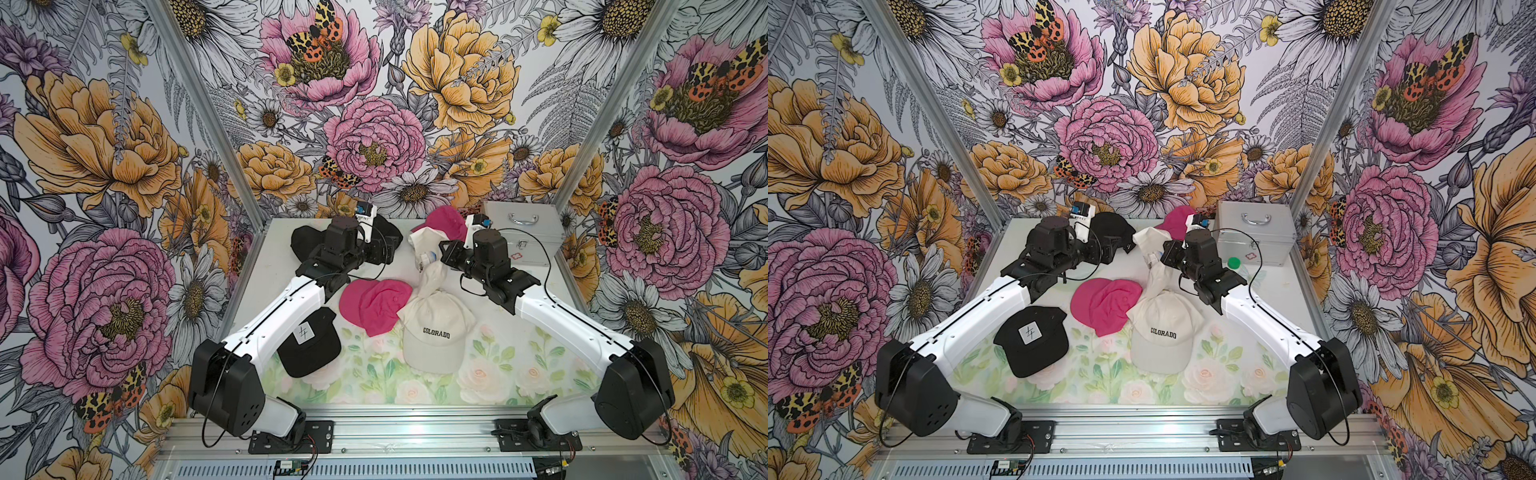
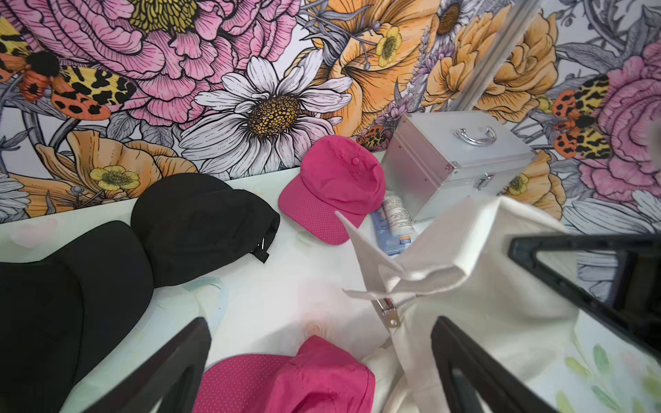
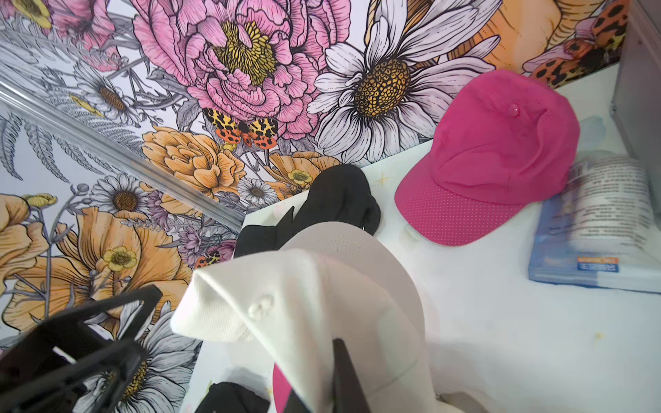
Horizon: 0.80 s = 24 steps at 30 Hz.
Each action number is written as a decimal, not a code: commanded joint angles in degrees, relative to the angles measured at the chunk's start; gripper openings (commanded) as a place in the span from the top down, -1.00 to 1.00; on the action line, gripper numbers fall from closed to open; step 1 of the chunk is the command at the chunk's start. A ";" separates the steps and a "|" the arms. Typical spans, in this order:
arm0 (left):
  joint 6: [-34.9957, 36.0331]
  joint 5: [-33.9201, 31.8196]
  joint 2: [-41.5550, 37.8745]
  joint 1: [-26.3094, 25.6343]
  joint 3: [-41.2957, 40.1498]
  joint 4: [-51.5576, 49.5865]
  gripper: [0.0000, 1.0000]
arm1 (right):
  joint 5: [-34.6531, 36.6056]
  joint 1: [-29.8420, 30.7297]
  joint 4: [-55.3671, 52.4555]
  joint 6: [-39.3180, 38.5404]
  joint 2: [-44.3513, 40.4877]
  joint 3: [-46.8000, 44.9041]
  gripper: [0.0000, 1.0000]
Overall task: Stack the baseball caps by color
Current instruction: Pick up the baseball cap from the center of the board.
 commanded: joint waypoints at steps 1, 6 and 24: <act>10.52 6.25 -2.23 -5.91 -2.97 4.79 -0.97 | 3.16 0.85 1.04 9.98 -1.38 -0.57 1.00; 17.57 1.57 5.21 -12.85 2.75 0.42 -0.96 | 5.99 2.34 1.09 15.05 -1.46 -1.45 1.00; 15.71 2.24 18.72 -14.17 15.24 -3.37 0.73 | 11.94 2.11 2.01 16.86 -4.48 -5.62 0.80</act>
